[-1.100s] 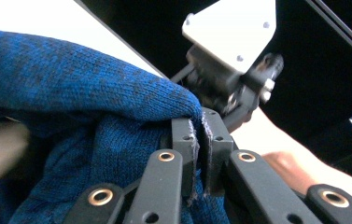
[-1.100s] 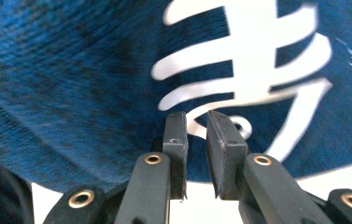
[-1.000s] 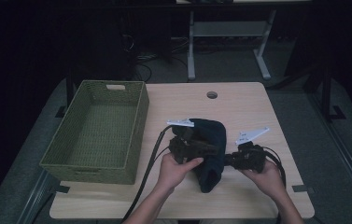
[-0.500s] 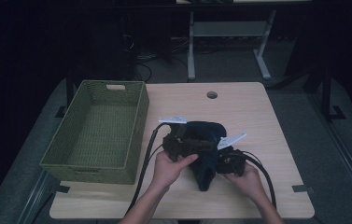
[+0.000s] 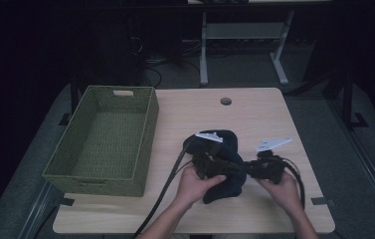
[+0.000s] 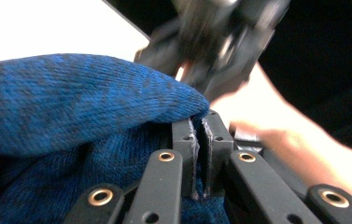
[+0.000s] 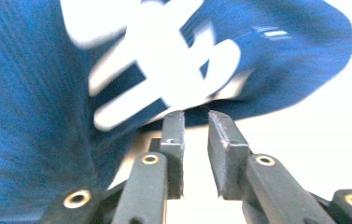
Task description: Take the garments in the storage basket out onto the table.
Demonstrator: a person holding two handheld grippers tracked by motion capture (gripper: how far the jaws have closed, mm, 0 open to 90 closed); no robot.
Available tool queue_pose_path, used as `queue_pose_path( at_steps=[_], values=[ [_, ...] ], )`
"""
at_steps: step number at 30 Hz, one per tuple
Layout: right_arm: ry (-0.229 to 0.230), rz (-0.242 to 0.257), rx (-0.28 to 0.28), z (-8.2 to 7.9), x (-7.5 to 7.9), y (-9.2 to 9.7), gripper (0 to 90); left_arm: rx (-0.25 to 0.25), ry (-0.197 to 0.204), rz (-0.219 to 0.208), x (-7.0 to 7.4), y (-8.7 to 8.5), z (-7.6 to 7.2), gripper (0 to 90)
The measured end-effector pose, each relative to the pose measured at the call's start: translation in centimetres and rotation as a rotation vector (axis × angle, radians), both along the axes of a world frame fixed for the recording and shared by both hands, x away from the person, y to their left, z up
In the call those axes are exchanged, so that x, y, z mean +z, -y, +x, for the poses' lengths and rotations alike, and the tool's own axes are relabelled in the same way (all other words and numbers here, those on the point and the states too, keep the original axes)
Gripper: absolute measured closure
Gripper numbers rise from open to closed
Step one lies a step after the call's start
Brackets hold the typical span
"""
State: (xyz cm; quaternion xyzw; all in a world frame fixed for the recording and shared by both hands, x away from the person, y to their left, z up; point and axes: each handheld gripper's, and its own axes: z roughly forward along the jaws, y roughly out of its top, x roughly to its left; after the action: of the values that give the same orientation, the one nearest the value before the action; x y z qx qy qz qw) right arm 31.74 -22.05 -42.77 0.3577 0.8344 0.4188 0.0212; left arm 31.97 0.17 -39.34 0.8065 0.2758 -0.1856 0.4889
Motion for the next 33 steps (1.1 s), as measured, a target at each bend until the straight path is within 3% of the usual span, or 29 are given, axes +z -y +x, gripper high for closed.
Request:
queue_pose_path(
  at_steps=[3, 6, 8, 11, 13, 17, 19, 23, 28, 33],
  values=[
    [0.046, 0.013, -0.045, -0.4, 1.9, 2.7, 71.9, -0.026, -0.01, 0.021, -1.1, 1.8, -0.2, 85.4],
    [0.079, 0.003, -0.051, -0.6, 3.4, 3.5, 69.9, -0.065, -0.033, 0.047, -2.1, 3.1, -0.2, 82.3],
    [0.086, -0.005, -0.049, -0.6, 4.0, 3.6, 68.2, -0.078, -0.036, 0.044, -2.4, 3.6, -0.2, 72.4],
    [0.093, -0.011, -0.036, -0.7, 4.2, 3.5, 66.3, -0.083, -0.018, 0.041, -2.1, 3.4, -0.5, 66.2],
    [0.094, -0.008, -0.029, -0.8, 4.4, 3.5, 63.7, -0.08, -0.006, 0.03, -2.0, 2.8, -0.6, 65.8],
    [0.09, 0.046, 0.052, -1.2, 5.3, 2.8, 57.9, -0.077, -0.011, 0.03, -2.0, 2.2, -0.4, 70.0],
    [0.104, 0.037, 0.084, -1.2, 6.0, 1.7, 58.1, -0.08, -0.01, 0.032, -2.1, 2.2, -0.4, 70.7],
    [0.084, 0.007, 0.126, -0.2, 6.6, -0.3, 61.1, -0.083, -0.01, 0.027, -2.4, 2.3, -0.6, 71.3],
    [0.054, -0.02, 0.195, 0.4, 6.3, -1.5, 87.5, -0.09, -0.009, 0.019, -2.5, 2.2, -0.7, 69.9],
    [0.058, -0.043, 0.124, 0.4, 5.9, 0.1, 88.2, -0.082, -0.007, -0.004, -2.3, 1.6, -1.1, 64.2]
  ],
)
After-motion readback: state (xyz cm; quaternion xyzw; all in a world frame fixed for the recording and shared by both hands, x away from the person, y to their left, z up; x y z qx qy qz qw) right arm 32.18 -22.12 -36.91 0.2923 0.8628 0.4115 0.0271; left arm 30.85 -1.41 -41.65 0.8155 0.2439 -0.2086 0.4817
